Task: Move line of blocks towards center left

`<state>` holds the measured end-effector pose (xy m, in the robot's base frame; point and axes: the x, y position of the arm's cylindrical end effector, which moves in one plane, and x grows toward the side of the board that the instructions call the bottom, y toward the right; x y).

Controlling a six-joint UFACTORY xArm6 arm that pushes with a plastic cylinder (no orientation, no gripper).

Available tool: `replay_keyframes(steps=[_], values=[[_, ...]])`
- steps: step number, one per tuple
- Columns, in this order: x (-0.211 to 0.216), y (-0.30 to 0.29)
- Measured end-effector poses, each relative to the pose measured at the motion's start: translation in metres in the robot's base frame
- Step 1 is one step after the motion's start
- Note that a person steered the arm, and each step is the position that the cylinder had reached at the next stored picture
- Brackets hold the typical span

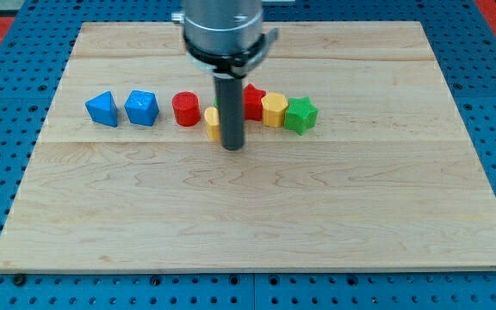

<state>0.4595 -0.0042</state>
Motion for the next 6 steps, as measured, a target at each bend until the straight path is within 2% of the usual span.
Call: replay_keyframes(steps=[1,2,3,4,5,6], values=[[0.004,0.126],[-0.043,0.112],[-0.056,0.071],[-0.032,0.032],[-0.025,0.056],[0.023,0.050]])
